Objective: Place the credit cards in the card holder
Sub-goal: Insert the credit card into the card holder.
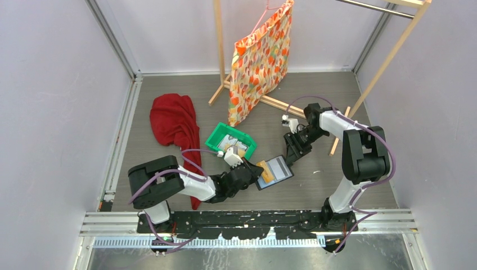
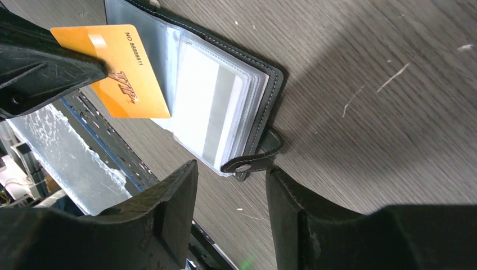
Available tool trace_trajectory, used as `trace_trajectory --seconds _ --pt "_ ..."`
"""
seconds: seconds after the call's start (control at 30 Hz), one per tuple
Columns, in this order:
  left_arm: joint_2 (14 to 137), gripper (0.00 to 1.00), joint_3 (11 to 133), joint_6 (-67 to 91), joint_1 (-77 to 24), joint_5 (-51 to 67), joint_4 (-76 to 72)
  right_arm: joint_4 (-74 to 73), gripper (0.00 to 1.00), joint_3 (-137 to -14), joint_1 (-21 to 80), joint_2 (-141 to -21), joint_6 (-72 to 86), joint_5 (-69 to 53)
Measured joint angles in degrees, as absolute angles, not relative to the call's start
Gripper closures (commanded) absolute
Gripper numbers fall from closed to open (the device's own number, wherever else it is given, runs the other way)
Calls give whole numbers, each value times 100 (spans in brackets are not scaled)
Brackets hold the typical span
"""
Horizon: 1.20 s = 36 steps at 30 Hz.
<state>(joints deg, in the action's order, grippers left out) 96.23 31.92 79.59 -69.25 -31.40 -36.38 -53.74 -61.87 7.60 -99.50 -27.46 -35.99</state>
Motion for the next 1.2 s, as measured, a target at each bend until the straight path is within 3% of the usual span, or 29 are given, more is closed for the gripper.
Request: trace_trajectory --seconds 1.2 --pt "9961 100 3164 8208 -6921 -3435 -4270 -5365 47 -6187 998 -10256 -2707 -3256"
